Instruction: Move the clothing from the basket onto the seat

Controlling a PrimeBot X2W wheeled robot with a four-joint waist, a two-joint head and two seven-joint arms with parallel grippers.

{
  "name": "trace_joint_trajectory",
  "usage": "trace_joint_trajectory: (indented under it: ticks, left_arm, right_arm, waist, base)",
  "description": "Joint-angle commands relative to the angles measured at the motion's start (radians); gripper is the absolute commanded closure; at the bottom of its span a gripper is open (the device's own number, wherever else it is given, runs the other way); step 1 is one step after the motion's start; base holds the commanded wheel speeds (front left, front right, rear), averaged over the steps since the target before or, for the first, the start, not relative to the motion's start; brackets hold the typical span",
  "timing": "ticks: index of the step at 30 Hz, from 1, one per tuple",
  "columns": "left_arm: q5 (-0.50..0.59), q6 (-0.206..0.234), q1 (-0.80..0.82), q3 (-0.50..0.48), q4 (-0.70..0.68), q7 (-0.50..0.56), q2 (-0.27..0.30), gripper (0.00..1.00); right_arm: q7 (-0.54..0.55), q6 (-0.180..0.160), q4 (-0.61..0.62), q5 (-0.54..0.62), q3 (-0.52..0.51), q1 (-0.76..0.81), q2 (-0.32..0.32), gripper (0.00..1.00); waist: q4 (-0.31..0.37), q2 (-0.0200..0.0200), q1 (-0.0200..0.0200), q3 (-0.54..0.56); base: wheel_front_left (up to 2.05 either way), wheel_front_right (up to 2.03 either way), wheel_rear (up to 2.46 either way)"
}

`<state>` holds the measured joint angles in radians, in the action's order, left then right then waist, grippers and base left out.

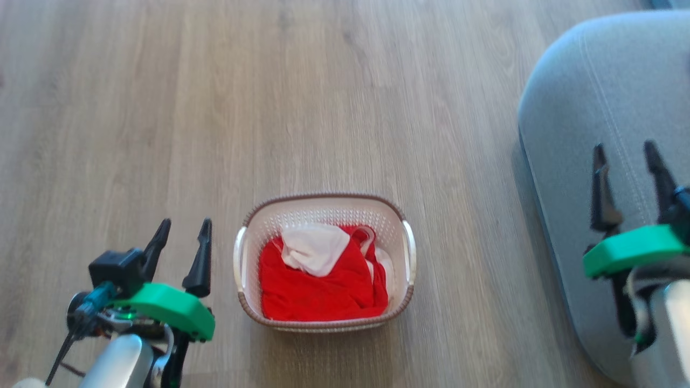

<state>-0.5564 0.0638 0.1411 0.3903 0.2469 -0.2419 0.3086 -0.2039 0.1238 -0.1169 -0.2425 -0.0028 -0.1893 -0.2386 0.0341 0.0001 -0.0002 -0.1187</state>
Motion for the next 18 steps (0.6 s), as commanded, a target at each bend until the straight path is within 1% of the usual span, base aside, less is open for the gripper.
trace_joint_trajectory:
  ticks: [1,5,11,18]
  left_arm:
    - [-0.002,0.009,0.026,-0.049,-0.021,-0.015,0.027,0.0]
    - [0.0,0.006,0.001,-0.07,0.001,-0.018,0.026,0.0]
    - [0.019,-0.004,-0.033,-0.121,0.025,-0.019,0.022,0.0]
    - [0.045,-0.027,-0.062,-0.179,0.031,-0.02,0.011,0.0]
  right_arm:
    - [0.001,0.007,0.041,0.013,0.018,0.01,0.004,0.0]
    - [-0.01,0.007,0.044,0.031,0.038,0.066,0.048,0.0]
    - [-0.037,0.007,0.017,0.086,0.054,0.124,0.079,0.0]
    - [-0.051,0.007,-0.001,0.105,0.045,0.161,0.104,0.0]
  waist:
    - [-0.02,-0.0001,0.0002,0.034]
    - [-0.02,-0.0001,0.0002,0.063]
    - [-0.015,-0.0001,0.0002,0.089]
    - [-0.011,-0.0001,0.0002,0.098]
  base:
    - [0.0,0.0,0.0]
    - [0.0,0.0,0.0]
    - [0.0,0.0,0.0]
    - [0.0,0.0,0.0]
